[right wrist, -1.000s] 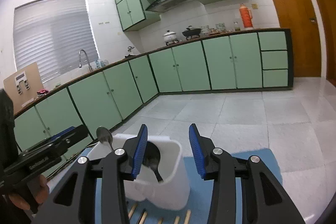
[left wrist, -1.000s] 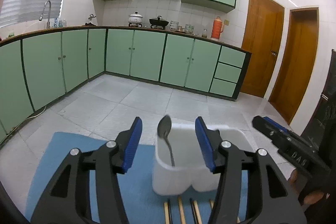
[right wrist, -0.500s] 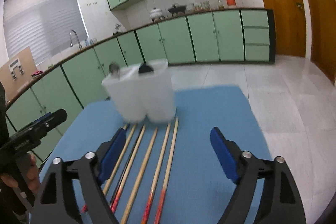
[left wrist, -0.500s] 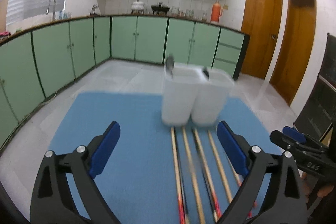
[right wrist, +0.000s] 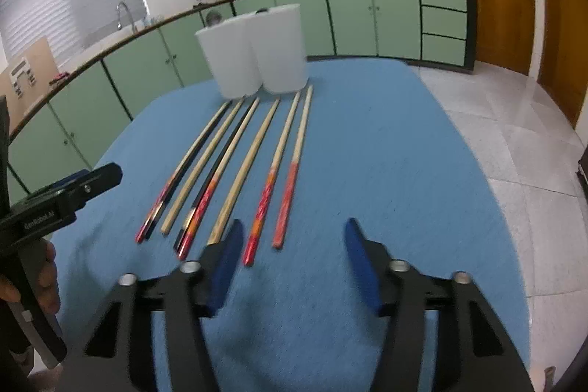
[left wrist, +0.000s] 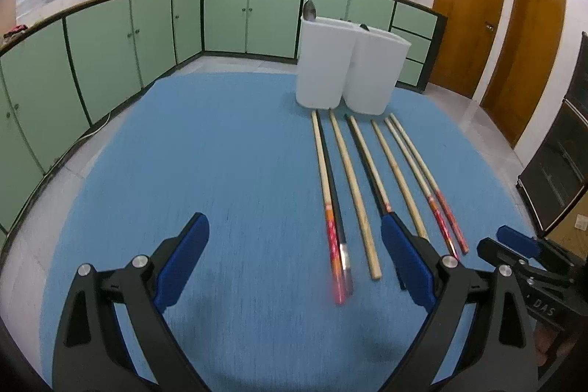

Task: Organize utensils
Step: 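Withdraw both tools from the holder back toward the chopsticks, then grasp a red chopstick with the right tool while the left tool grasps a red-patterned chopstick, then lift both chopsticks and carry them over the white holder, then lower both chopsticks into the holder and open both tools, then withdraw both tools from the holder toward the remaining chopsticks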

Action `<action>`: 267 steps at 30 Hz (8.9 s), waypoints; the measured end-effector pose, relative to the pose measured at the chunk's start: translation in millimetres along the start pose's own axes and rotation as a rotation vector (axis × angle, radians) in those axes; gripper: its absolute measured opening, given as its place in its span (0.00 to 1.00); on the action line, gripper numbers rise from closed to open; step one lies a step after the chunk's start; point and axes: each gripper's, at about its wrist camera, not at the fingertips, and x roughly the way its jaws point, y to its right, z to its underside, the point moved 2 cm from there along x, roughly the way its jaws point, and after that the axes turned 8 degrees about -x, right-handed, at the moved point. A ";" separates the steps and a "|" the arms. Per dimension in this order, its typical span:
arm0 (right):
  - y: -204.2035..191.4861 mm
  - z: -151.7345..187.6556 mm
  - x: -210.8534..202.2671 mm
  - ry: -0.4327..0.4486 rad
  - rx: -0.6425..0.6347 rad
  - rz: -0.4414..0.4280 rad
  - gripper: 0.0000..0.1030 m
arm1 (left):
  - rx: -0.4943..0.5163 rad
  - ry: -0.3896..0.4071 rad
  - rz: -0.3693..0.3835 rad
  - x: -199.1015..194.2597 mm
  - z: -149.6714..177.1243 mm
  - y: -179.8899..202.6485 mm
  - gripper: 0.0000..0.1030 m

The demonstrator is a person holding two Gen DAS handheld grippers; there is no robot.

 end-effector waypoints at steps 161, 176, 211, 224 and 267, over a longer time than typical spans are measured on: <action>2.5 -143.3 -101.3 0.244 -0.158 0.016 0.05 | 0.014 0.283 0.138 -98.8 -114.7 36.8 0.05; -3.4 -178.6 -115.3 0.280 -0.203 -0.024 0.05 | 0.012 0.316 0.183 -108.8 -140.9 40.4 0.05; 5.9 -320.5 -22.9 0.304 -0.219 -0.002 0.05 | 0.048 0.499 0.146 7.1 -289.6 106.4 0.05; 0.6 -280.3 8.7 0.242 -0.255 -0.003 0.06 | 0.094 0.338 0.132 53.4 -251.4 84.7 0.07; -18.6 -26.2 -25.3 0.028 -0.064 0.083 0.57 | 0.061 -0.006 -0.029 -6.8 -19.5 3.0 0.87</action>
